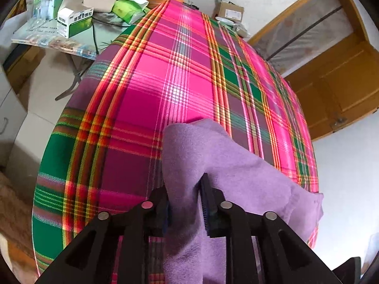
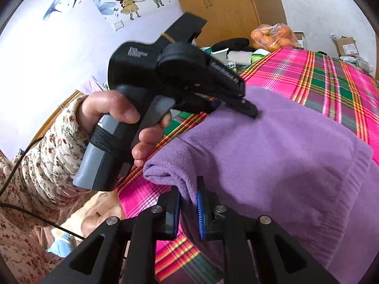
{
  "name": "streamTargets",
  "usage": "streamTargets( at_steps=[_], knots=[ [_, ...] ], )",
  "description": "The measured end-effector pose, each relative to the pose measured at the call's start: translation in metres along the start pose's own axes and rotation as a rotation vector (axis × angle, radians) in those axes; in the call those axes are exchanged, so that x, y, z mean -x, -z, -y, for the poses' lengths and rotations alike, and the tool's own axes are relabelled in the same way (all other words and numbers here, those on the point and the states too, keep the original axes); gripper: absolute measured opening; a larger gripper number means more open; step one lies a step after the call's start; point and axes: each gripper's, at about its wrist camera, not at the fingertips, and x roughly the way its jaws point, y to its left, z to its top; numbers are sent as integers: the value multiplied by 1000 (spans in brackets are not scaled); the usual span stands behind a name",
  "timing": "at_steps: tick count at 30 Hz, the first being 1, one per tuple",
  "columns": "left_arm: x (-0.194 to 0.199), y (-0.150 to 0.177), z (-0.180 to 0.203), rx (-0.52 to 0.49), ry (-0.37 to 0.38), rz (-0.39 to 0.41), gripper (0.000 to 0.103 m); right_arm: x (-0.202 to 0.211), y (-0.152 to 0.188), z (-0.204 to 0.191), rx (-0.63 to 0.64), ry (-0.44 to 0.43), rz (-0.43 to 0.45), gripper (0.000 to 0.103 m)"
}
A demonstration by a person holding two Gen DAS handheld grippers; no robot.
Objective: Fold clothes
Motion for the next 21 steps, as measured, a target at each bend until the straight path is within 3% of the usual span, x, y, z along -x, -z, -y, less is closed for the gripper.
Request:
streamTargets(
  at_steps=[6, 12, 16, 21],
  knots=[
    [17, 7, -4, -13, -44, 21, 25, 43, 10, 19, -72, 0, 81, 22],
    [38, 12, -12, 34, -64, 73, 26, 85, 24, 49, -146, 95, 160, 23],
    [61, 18, -10, 83, -63, 169, 26, 108, 52, 91, -265, 262, 163, 23],
    [54, 24, 20, 45, -8, 148, 26, 142, 93, 134, -397, 482, 176, 23]
  ],
)
